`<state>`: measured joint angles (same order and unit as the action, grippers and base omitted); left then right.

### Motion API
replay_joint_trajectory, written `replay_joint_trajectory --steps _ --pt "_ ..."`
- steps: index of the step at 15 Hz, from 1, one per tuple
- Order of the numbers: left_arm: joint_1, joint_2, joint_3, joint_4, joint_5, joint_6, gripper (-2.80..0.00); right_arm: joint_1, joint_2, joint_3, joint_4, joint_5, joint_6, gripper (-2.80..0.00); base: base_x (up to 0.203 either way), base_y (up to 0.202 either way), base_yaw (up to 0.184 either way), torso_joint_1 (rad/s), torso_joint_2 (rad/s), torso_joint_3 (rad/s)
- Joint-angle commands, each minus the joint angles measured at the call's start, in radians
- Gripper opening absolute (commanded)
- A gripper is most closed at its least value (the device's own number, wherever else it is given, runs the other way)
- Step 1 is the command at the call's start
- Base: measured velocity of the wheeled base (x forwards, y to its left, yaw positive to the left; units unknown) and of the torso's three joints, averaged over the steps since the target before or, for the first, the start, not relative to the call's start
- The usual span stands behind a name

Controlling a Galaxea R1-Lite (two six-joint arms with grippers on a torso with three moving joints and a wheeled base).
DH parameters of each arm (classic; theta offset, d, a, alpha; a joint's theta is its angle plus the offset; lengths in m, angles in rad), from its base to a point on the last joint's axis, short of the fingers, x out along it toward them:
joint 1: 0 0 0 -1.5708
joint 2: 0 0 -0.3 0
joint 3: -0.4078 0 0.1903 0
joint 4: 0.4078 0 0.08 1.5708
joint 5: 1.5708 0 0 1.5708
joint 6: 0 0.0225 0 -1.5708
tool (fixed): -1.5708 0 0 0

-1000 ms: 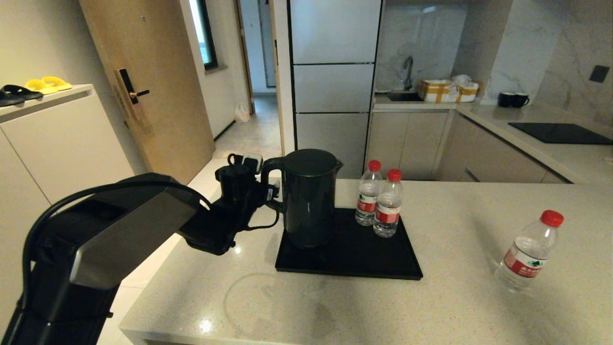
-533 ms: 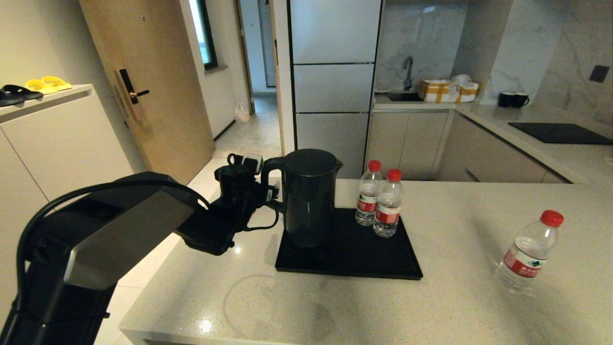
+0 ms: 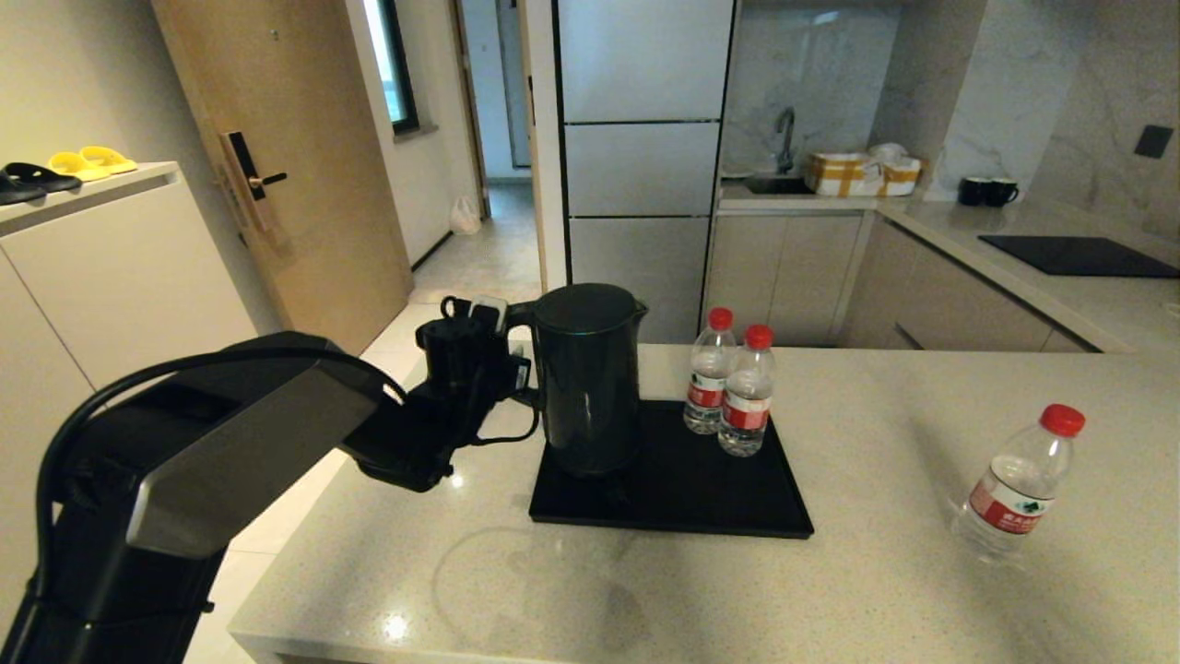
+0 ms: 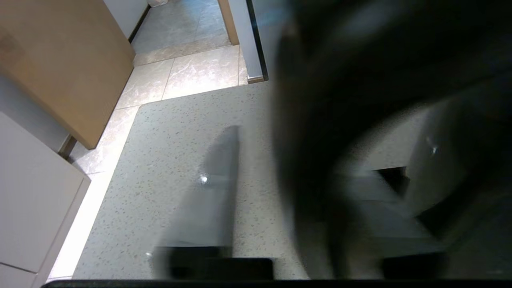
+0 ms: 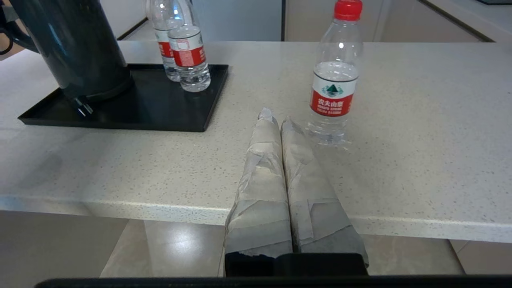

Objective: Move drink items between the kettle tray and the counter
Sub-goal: Pick up the kettle

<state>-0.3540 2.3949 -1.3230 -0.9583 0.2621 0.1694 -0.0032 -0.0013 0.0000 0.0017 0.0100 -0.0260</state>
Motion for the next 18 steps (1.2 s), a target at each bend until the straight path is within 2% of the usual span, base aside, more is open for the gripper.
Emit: replay_joint_trajectory --steps 1,8,12,18 --pt "0.0 0.001 -0.001 -0.008 0.003 0.001 -2.8 -0.001 0.001 0.0 0.0 0.001 0.0 -2.8 0.0 0.0 0.0 0.0 0.0 0.0" --pt "-0.004 -0.016 0.004 -0.017 0.007 -0.006 -2.8 0.0 0.001 0.0 0.0 0.001 0.0 -2.8 0.0 0.0 0.0 0.0 0.0 0.0" --pt "-0.018 -0.063 0.004 -0.007 0.012 -0.057 -2.8 0.0 0.001 0.0 0.0 0.001 0.0 -2.8 0.0 0.0 0.0 0.0 0.0 0.0" --pt "-0.025 -0.069 -0.004 -0.007 0.029 -0.071 -2.8 -0.001 0.001 0.0 0.0 0.001 0.0 -2.8 0.0 0.0 0.0 0.0 0.0 0.0"
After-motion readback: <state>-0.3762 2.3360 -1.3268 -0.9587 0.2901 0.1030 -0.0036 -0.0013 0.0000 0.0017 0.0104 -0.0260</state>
